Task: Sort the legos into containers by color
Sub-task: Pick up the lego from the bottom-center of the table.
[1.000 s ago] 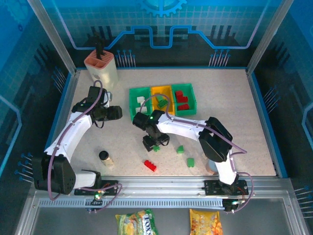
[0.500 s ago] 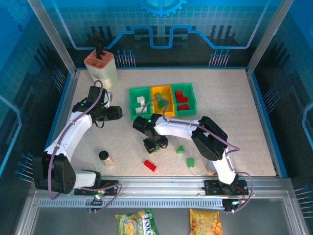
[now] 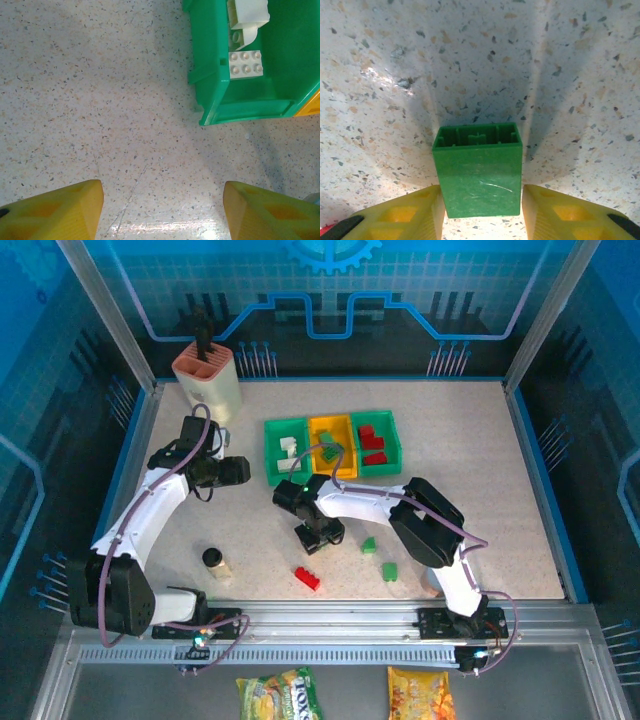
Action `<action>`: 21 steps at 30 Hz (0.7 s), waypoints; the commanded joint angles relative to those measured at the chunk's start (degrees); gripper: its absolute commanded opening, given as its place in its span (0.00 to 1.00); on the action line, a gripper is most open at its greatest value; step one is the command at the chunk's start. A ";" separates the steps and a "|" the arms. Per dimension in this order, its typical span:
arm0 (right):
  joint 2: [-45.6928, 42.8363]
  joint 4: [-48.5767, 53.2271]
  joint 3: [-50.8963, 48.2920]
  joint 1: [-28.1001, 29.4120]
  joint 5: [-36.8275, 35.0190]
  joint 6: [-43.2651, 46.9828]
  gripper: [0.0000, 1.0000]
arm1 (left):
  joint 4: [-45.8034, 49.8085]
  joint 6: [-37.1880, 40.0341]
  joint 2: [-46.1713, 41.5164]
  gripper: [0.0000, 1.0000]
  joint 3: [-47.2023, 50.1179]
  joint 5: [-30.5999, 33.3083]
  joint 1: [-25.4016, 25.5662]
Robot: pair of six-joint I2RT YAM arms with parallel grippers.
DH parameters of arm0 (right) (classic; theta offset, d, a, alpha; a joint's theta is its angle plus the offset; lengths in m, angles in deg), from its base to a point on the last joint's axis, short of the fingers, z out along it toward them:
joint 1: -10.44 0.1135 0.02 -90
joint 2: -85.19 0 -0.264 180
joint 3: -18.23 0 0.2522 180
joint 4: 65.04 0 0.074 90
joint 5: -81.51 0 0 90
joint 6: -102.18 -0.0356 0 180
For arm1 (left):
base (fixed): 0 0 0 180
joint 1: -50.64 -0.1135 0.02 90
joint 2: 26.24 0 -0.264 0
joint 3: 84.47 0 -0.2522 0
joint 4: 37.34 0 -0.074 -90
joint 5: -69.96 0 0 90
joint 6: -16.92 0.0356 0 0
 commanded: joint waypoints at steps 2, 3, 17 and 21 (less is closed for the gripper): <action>1.08 0.55 -0.39 0.18 0.37 -0.82 0.43 | 0.35 -0.51 0.65 0.66 -0.04 -1.28 -0.47; 1.06 0.54 -0.42 0.16 0.45 -0.81 0.42 | 0.29 -0.52 0.65 0.66 -0.04 -1.32 -0.55; -0.60 1.15 -0.34 -0.64 -0.32 -0.43 0.36 | 0.35 -0.51 0.74 0.66 0.00 -1.23 -0.47; -1.92 1.90 -0.30 -2.02 -0.98 0.20 0.36 | 0.36 -0.42 0.72 0.66 -0.04 -1.23 -0.51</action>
